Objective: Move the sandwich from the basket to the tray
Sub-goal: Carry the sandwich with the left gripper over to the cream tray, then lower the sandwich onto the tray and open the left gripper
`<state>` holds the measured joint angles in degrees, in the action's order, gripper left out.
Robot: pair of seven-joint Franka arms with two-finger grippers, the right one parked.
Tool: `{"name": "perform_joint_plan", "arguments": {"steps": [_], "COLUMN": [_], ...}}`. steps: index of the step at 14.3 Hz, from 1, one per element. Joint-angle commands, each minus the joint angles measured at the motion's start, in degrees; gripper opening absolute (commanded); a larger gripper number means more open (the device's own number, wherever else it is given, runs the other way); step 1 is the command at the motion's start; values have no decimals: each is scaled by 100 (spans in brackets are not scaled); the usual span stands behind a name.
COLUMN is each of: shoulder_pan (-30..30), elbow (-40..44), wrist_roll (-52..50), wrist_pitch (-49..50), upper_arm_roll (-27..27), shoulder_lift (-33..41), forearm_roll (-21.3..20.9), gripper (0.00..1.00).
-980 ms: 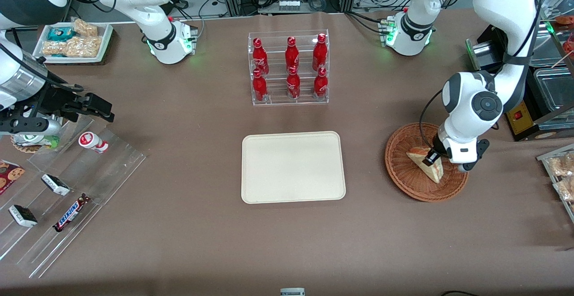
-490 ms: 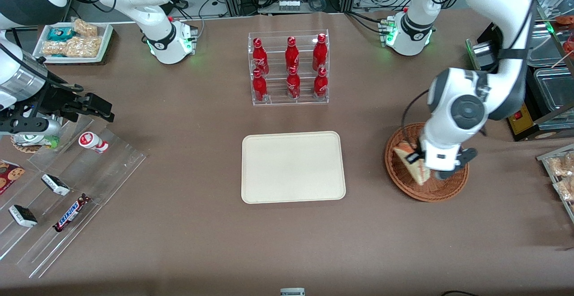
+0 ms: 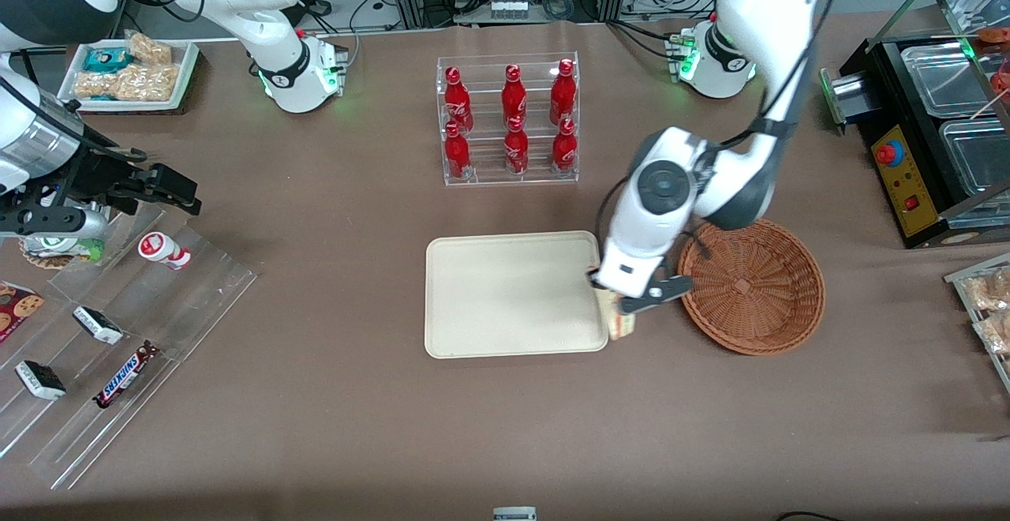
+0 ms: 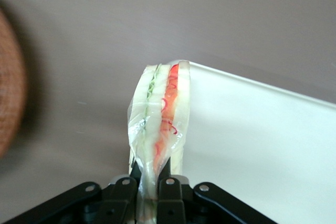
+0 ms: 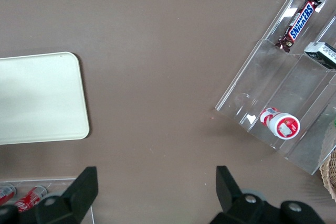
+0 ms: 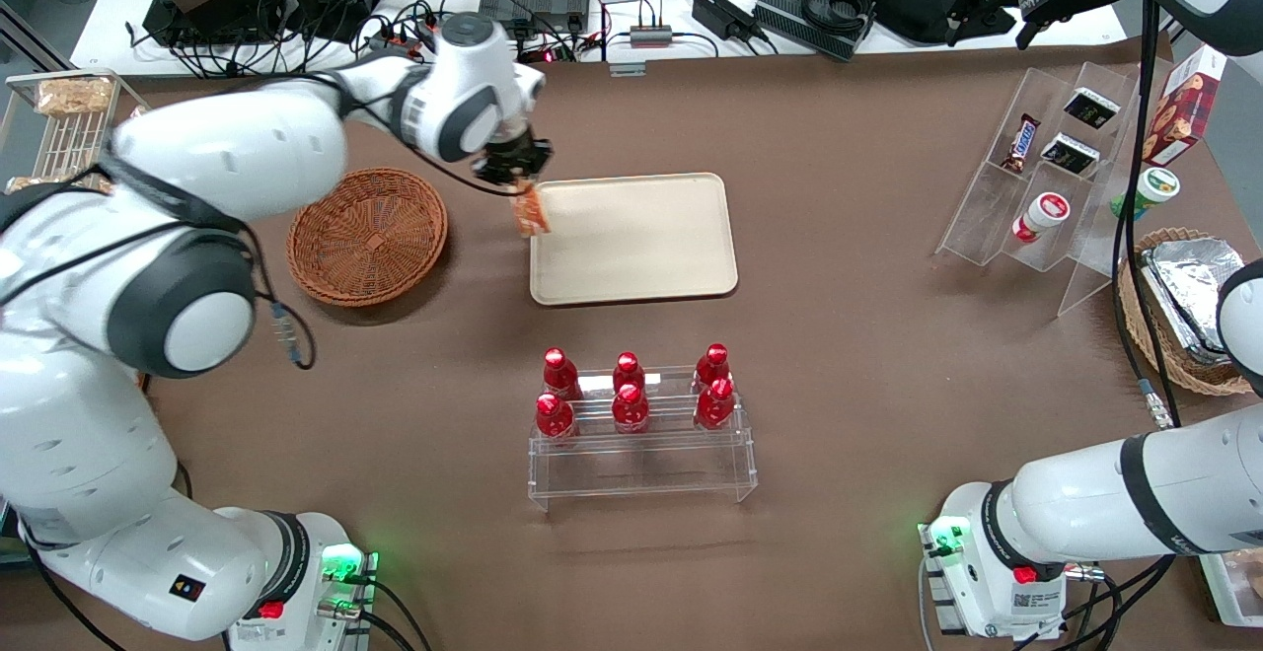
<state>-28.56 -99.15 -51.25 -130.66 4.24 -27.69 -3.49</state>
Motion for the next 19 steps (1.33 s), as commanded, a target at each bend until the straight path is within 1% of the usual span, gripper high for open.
{"name": "perform_joint_plan", "arguments": {"steps": [1, 4, 6, 9, 10, 12, 14, 15, 16, 17, 19], "shoulder_pan": [-508, -974, -1151, -1222, -1300, -1336, -1354, -1371, -1371, -1371, -1284], "elbow": [650, 686, 843, 1072, 1186, 1257, 1249, 1249, 1240, 1240, 1240], "wrist_roll": [150, 106, 106, 62, 36, -340, -412, -413, -421, -421, -395], "wrist_pitch": [-11, -493, -662, -689, -680, -671, -645, -645, -645, -636, -505], "upper_arm_roll": [-90, -99, -108, -108, -108, -125, -126, -134, -134, -134, -143], "shoulder_lift": [-499, -710, -921, -1194, -1282, -1379, -1388, -1388, -1379, -1345, -1108], "forearm_roll": [-2, -125, -151, -292, -301, -336, -362, -397, -389, -380, -380], "gripper": [8, 8, 7, 7, 7, 10, 16, 32, 79, 100, 100]}}
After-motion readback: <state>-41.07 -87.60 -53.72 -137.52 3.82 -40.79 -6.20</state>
